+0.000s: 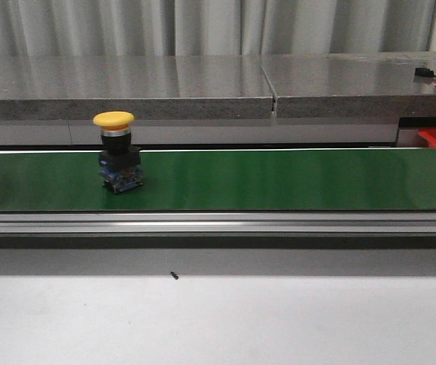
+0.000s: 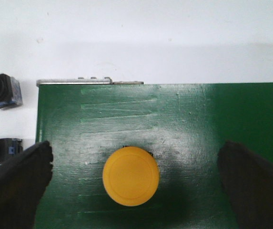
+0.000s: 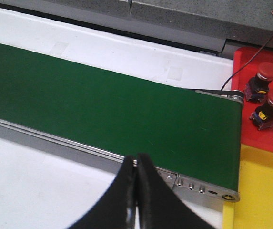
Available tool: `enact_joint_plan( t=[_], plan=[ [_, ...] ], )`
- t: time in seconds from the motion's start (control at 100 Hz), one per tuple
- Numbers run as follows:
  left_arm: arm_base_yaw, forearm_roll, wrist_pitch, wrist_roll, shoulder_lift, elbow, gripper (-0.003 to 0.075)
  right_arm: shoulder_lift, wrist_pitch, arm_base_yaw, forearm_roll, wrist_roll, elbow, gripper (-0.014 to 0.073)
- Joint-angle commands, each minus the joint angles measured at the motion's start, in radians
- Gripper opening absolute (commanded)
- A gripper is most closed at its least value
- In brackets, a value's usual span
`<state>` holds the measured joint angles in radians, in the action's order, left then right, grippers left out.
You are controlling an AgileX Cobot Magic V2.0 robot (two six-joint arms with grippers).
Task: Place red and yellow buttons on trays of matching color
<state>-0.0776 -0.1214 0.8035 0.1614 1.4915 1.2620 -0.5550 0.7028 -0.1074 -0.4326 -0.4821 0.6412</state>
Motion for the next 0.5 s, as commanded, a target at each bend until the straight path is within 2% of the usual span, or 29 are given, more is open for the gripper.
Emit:
enact_joint_plan(
  t=[0.0, 0.22, 0.37, 0.49],
  plan=[
    [0.021, -0.012, -0.049, 0.010, -0.103, 0.025, 0.0678, -0.002, -0.060, 0.002, -0.017, -0.011, 0.026, -0.0069],
    [0.111, -0.025, -0.137, 0.031, -0.302, -0.053, 0.0678, -0.002, -0.060, 0.002, -0.017, -0.011, 0.026, -0.0069],
    [0.170, -0.023, -0.224, 0.042, -0.463, -0.198, 0.0678, -0.002, -0.060, 0.002, -0.017, -0.011, 0.026, -0.0069],
    [0.173, -0.029, -0.239, 0.042, -0.603, -0.322, 0.0664, -0.002, -0.060, 0.002, -0.017, -0.011, 0.026, -0.0069]
  ],
)
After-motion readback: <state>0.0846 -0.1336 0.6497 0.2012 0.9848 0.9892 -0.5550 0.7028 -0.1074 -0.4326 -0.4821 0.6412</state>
